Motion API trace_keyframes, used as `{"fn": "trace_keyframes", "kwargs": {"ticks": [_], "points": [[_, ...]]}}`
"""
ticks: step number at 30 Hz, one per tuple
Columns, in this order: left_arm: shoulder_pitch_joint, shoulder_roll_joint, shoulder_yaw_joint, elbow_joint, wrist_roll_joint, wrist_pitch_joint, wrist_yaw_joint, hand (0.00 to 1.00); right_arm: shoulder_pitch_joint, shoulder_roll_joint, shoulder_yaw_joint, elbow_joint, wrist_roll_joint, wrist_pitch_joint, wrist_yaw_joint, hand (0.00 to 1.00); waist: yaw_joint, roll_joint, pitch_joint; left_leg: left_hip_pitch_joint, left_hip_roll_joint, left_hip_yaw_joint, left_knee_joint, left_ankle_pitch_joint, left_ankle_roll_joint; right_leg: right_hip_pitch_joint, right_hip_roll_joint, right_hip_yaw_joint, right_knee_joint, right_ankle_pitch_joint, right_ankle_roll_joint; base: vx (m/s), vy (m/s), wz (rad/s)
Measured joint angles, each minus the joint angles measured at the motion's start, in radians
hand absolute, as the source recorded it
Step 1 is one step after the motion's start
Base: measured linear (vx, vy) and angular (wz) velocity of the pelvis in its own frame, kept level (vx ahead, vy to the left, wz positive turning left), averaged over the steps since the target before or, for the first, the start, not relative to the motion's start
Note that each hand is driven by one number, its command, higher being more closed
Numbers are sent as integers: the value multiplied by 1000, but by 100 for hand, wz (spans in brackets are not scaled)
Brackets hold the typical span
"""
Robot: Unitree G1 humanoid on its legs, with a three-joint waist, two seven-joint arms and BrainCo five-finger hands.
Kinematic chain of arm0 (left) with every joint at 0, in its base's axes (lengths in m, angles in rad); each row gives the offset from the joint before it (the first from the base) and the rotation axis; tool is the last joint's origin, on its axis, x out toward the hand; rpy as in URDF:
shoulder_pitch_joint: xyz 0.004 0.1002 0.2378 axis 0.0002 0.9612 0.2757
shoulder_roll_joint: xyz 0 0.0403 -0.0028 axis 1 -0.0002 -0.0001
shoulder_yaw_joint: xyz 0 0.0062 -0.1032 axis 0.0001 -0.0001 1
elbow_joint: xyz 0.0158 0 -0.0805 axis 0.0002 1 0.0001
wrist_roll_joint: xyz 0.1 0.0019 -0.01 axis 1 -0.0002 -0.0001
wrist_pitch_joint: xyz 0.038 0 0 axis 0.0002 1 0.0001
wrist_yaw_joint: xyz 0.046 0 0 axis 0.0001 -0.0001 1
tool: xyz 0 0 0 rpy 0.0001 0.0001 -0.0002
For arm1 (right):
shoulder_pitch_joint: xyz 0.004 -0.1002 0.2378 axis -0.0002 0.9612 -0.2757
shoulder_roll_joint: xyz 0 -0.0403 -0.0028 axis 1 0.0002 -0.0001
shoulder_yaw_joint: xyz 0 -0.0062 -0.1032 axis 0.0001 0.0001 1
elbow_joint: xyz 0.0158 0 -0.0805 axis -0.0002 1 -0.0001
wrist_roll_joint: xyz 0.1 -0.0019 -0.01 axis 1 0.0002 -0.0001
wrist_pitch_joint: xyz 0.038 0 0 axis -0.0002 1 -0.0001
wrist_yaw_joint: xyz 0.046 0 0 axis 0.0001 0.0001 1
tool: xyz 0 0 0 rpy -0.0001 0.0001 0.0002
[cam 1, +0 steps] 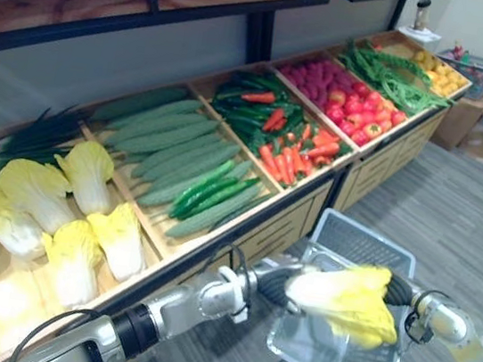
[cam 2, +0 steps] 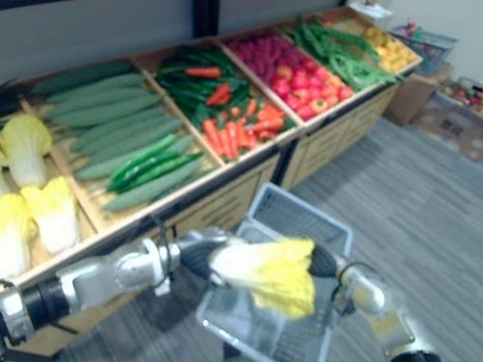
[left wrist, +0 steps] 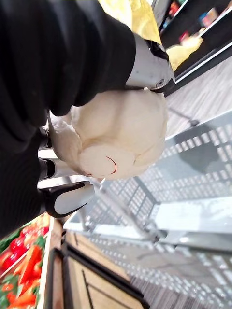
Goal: Pick vegetable in the basket
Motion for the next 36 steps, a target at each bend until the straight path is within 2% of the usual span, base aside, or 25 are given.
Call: {"fn": "trace_keyframes", "kwargs": {"ticks": [5, 11, 15, 19, 24, 26, 30, 36], "points": [[-3, 7, -78, -8, 0, 5, -29, 100, -1, -7, 41, -32, 0, 0, 31, 100, -8, 13, -10, 3, -7, 15, -10, 1, -2, -16, -2, 3, 19, -1, 9, 20, 20, -7], [-38, 5, -153, -7, 3, 9, -35, 100, -45, -10, 65, -32, -3, 5, 66, 100, -27, 14, -11, 7, -12, 41, -11, 0, -5, -34, 0, 14, 32, 0, 12, -6, 2, -10], [-40, 4, -200, -5, 9, 11, -66, 100, -52, -33, 68, -35, -17, 5, 80, 100, -43, 14, -12, 22, -16, 61, -16, -1, -7, -34, 4, 31, 37, -4, 6, -6, 1, -12], [-40, -3, -232, 7, 9, 53, -112, 100, -59, -62, 69, -44, -64, 5, 113, 100, -55, 16, -13, 34, -25, 74, -25, -2, -7, -35, 3, 44, 41, -5, 8, -5, 15, -10], [-39, -7, -232, 99, 31, 133, -136, 100, -61, -106, 70, -91, -79, 5, 170, 100, -62, 19, -15, 36, -31, 95, -27, -3, -10, -48, 4, 58, 49, -4, 12, -4, 10, -9], [-33, -10, -223, 134, 57, 150, -136, 100, -61, -112, 71, -111, -79, 4, 189, 100, -67, 20, -15, 36, -32, 98, -28, -3, -10, -49, 4, 59, 49, -3, 14, 5, 4, -4], [-4, -77, -165, 220, 99, 171, -129, 100, -63, -111, 76, -116, -78, 2, 217, 100, -77, 27, -19, 38, -40, 106, -37, -3, -10, -53, 4, 67, 48, 3, 23, 15, 20, -4], [48, -163, -49, 351, 178, 169, -44, 100, -96, -111, 76, -142, -77, 2, 259, 100, -85, 29, -21, 41, -46, 125, -39, -3, -10, -65, 8, 90, 54, 7, 29, 17, 17, -10]]}}
